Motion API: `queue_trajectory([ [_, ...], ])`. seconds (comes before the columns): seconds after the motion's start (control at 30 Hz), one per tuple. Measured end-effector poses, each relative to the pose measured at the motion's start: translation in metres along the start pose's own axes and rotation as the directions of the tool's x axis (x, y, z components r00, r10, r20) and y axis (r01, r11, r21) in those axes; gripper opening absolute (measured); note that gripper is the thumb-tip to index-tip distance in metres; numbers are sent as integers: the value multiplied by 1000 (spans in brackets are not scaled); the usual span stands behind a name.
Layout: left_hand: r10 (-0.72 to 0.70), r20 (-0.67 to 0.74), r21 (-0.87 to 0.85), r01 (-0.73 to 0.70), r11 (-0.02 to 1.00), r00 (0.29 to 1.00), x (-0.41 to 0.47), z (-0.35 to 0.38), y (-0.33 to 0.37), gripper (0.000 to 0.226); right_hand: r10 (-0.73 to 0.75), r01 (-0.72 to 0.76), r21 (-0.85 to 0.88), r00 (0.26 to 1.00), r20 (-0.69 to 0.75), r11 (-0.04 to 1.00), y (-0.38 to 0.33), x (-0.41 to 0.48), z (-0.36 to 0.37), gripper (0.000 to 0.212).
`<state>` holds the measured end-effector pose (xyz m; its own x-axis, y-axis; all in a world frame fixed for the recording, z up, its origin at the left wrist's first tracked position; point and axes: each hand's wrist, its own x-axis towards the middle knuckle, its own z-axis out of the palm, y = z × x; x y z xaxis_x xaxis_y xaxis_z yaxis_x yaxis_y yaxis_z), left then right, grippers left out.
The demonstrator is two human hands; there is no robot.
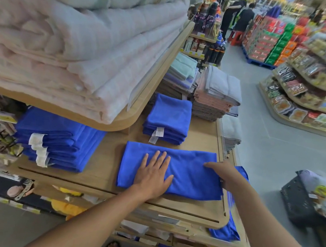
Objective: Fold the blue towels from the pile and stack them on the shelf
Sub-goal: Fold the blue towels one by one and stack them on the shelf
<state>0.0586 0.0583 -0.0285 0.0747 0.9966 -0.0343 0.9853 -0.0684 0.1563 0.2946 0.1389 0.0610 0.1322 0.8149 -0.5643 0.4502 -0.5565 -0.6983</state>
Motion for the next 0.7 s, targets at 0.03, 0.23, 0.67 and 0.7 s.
queue_trajectory([
  [0.03, 0, 3, 1, 0, 1000, 1000, 1, 0, 1, 76, 6, -9, 76, 999, 33, 997, 0, -5, -5, 43],
  [0.23, -1, 19, 7, 1, 1000, 1000, 8, 1, 6, 74, -192, 181, 143, 979, 67, 973, -36, -36, -9, 29],
  [0.67, -280, -297, -695, -6, 719, 913, -27, -48, -61, 32, -421, 434, -97, 898, 128, 896, -106, -59, 89, 22],
  [0.7, -370, -230, -784, 54, 618, 900, -32, -48, -69, 30, -434, 450, -119, 891, 135, 885, -110, -59, 98, 23],
])
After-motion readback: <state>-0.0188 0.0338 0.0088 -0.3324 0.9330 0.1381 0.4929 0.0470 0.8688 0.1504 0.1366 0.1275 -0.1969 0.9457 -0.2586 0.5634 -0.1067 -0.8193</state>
